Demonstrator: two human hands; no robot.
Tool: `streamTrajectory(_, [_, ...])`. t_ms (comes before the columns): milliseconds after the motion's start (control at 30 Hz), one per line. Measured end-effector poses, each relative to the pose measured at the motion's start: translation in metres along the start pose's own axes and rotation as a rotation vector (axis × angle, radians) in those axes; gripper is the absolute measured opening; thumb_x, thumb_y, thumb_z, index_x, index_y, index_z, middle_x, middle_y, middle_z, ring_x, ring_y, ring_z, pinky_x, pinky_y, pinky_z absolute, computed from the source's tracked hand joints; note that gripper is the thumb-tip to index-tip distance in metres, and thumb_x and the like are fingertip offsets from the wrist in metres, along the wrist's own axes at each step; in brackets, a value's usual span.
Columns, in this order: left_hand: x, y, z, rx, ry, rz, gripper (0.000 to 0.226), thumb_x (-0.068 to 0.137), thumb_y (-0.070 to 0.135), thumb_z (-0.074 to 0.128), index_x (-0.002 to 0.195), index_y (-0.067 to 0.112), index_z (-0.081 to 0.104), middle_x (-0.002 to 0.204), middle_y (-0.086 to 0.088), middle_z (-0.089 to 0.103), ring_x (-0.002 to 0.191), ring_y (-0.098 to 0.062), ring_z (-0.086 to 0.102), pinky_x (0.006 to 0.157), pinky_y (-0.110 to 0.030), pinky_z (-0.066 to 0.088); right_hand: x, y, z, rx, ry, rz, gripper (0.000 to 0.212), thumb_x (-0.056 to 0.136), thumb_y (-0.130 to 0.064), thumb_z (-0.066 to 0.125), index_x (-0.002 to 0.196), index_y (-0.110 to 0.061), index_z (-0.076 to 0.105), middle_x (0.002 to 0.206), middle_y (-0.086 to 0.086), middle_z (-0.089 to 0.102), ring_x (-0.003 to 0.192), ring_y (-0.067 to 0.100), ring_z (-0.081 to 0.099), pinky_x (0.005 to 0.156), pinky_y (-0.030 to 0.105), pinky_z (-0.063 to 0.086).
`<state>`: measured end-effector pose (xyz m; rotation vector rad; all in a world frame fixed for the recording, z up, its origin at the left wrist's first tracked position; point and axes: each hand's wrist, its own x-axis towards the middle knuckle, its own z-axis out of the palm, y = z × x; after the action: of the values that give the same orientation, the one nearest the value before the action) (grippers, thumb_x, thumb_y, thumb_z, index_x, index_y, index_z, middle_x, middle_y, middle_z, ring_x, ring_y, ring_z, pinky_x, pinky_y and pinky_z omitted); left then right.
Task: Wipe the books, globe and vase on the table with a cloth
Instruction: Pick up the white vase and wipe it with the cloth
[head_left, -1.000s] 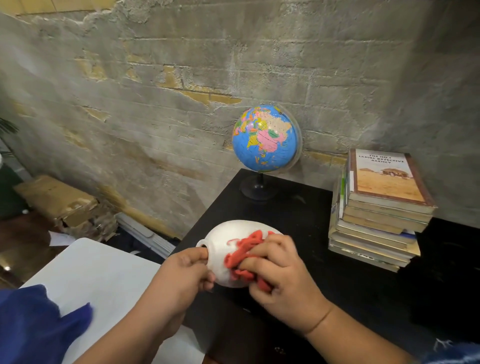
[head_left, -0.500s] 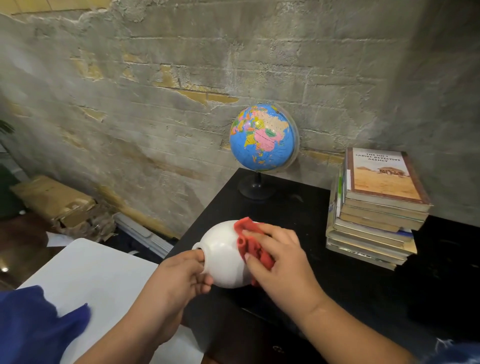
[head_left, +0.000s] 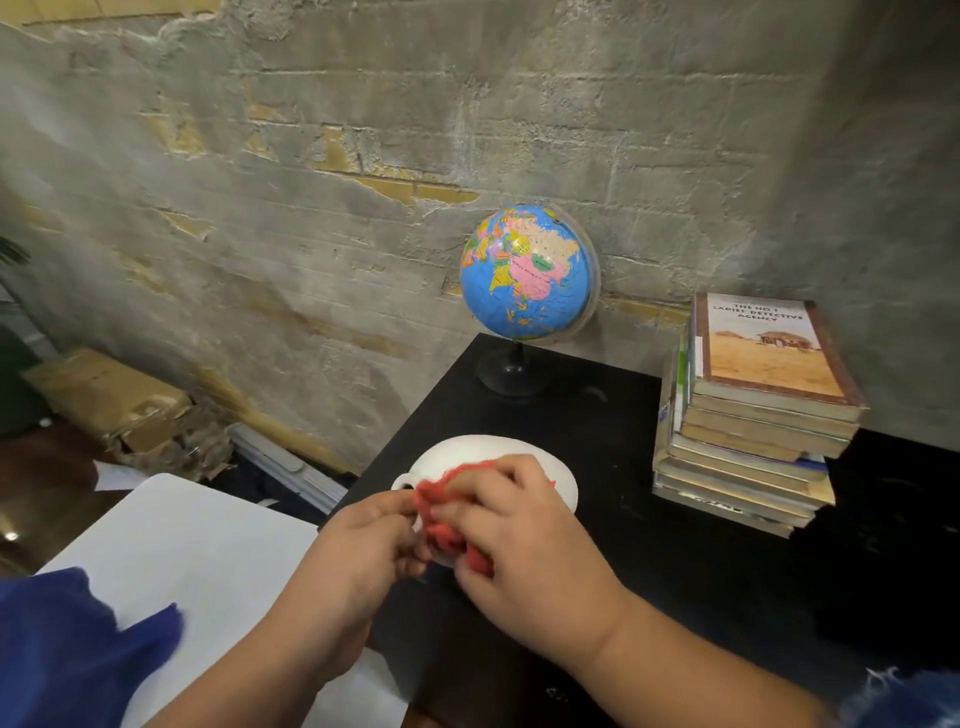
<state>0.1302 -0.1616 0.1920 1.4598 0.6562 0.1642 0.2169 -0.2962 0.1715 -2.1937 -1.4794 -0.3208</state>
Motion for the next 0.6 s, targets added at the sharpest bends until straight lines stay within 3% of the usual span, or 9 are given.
streamTrajectory(67, [0.0,0.001,0.002,-0.011,-0.009,-0.006,0.029,0.08,-0.015,0.035,0.093,-0.014,0.061,0.072,-0.017,0.056,0.061,-0.018,0.048,0.058,-0.028,0.041,0.01,0.001,-0.005,-0.006,0.041,0.091,0.047,0.082,-0.04,0.047,0.125,-0.03,0.061,0.123,-0.014,0.055,0.103,0.019,0.042,0.084,0.039,0.051])
streamTrajectory(200, [0.002,0.003,0.0,-0.119,-0.01,-0.036,0.032,0.078,-0.015,0.032,0.099,-0.021,0.056,0.07,-0.018,0.052,0.055,-0.017,0.046,0.055,-0.028,0.039,0.001,0.005,0.005,-0.078,-0.044,-0.11,0.041,0.085,-0.032,0.053,0.125,-0.028,0.062,0.126,-0.011,0.054,0.103,0.026,0.045,0.083,0.043,0.049])
streamTrajectory(333, [0.005,0.001,-0.005,-0.186,0.032,-0.092,0.028,0.088,-0.009,0.038,0.104,-0.014,0.059,0.072,-0.016,0.056,0.055,-0.018,0.048,0.051,-0.027,0.04,-0.027,0.026,0.017,-0.033,0.11,-0.164,0.039,0.078,-0.022,0.059,0.116,-0.029,0.068,0.124,-0.012,0.055,0.106,0.024,0.049,0.094,0.038,0.046])
streamTrajectory(400, [0.007,0.0,-0.008,-0.219,0.057,-0.121,0.023,0.09,-0.005,0.042,0.105,-0.007,0.06,0.077,-0.016,0.058,0.056,-0.019,0.049,0.052,-0.028,0.042,-0.037,0.042,0.021,0.075,0.209,-0.023,0.046,0.074,-0.014,0.062,0.116,-0.031,0.068,0.121,-0.018,0.052,0.106,0.018,0.048,0.098,0.03,0.044])
streamTrajectory(533, [0.012,-0.004,-0.008,-0.215,0.067,-0.171,0.021,0.095,0.013,0.048,0.105,-0.001,0.06,0.079,-0.014,0.062,0.057,-0.018,0.048,0.053,-0.027,0.042,-0.04,0.054,0.027,0.322,0.229,0.502,0.049,0.082,-0.013,0.068,0.125,-0.037,0.061,0.116,-0.031,0.045,0.111,-0.002,0.038,0.102,0.021,0.038])
streamTrajectory(600, [0.015,-0.01,-0.004,-0.147,0.044,-0.164,0.028,0.097,0.027,0.049,0.104,0.002,0.061,0.08,-0.012,0.061,0.056,-0.015,0.048,0.049,-0.024,0.042,-0.034,0.04,0.024,0.312,0.218,0.452,0.049,0.083,-0.016,0.067,0.128,-0.036,0.06,0.116,-0.028,0.045,0.112,-0.002,0.037,0.104,0.016,0.035])
